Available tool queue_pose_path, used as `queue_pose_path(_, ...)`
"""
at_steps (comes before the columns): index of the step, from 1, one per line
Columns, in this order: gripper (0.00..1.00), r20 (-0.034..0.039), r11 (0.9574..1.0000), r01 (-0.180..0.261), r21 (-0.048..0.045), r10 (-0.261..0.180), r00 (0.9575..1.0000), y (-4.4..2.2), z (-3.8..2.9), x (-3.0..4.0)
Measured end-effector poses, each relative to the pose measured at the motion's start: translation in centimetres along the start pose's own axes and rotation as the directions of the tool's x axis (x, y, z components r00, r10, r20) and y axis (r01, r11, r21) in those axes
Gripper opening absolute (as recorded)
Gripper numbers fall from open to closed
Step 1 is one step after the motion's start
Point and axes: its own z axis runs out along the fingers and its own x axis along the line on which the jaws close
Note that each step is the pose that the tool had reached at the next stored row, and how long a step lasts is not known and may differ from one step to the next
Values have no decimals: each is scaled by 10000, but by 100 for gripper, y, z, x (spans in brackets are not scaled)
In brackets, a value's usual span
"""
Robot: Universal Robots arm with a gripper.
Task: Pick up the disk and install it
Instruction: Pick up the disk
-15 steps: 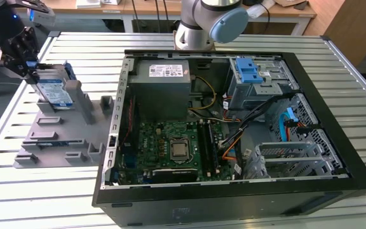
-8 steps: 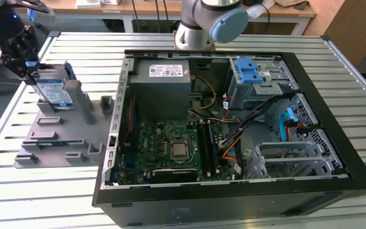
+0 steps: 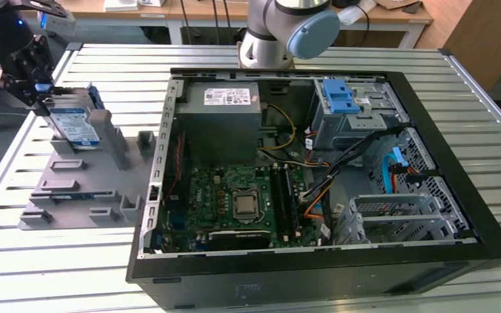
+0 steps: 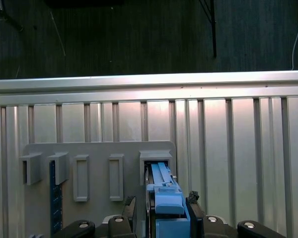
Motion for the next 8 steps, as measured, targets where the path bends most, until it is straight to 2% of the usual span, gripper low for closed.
queue_pose_path(6, 50, 0, 10000, 0, 0, 0, 10000, 0, -2, 0)
queue_pose_path(7, 43, 0, 10000, 0, 0, 0, 10000, 0, -2, 0)
queue_pose_path(8, 43, 0, 10000, 0, 0, 0, 10000, 0, -3, 0)
